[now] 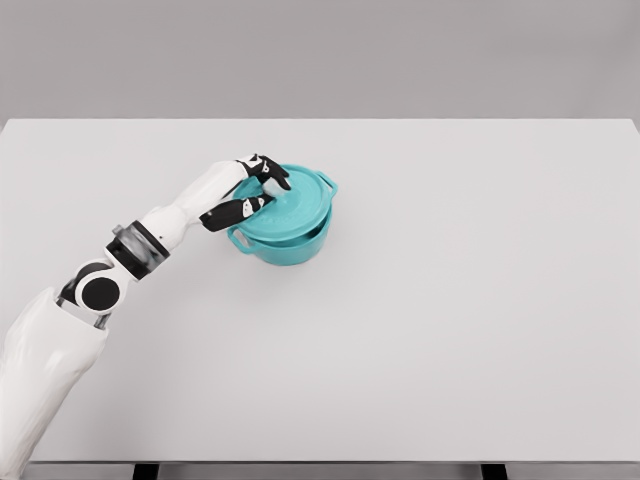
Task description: Cover the pot with left arm
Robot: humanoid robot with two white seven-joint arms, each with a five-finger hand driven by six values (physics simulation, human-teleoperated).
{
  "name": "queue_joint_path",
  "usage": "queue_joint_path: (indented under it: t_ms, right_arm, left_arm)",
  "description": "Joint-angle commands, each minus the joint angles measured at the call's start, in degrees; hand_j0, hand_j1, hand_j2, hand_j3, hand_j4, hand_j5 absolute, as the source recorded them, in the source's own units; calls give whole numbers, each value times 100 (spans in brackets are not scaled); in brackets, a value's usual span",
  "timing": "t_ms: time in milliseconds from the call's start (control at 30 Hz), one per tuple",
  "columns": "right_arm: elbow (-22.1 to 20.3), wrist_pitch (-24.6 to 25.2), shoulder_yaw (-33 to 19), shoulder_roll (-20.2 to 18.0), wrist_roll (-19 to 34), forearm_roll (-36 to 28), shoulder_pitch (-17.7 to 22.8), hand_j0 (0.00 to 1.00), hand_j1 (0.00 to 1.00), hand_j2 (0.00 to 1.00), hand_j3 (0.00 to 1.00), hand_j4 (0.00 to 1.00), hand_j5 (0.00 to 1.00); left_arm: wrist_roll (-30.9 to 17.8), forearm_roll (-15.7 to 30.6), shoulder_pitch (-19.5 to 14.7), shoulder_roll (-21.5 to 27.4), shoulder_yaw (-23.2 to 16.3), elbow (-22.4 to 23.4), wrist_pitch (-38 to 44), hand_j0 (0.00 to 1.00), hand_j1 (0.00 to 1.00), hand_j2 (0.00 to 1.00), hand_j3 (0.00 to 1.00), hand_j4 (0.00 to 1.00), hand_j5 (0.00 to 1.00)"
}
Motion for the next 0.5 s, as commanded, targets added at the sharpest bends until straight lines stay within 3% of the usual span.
queue_joint_path:
  t_ms: [0, 367, 467]
  right_arm:
    - [-1, -3, -1, 0, 3, 3, 0, 100, 100, 100, 100, 100, 100]
    - [7, -3, -1, 0, 3, 3, 0, 100, 100, 100, 100, 100, 100]
    - [-1, -3, -1, 0, 3, 3, -9, 100, 100, 100, 100, 100, 100]
  left_arm:
    - [4, 31, 0, 2, -16, -12, 8, 49, 49, 49, 49, 49, 49]
    - [-5, 31, 9, 11, -34, -3, -1, 50, 50, 50, 50, 50, 50]
    - [4, 31, 0, 2, -34, -3, -1, 60, 60, 60, 60, 60, 60]
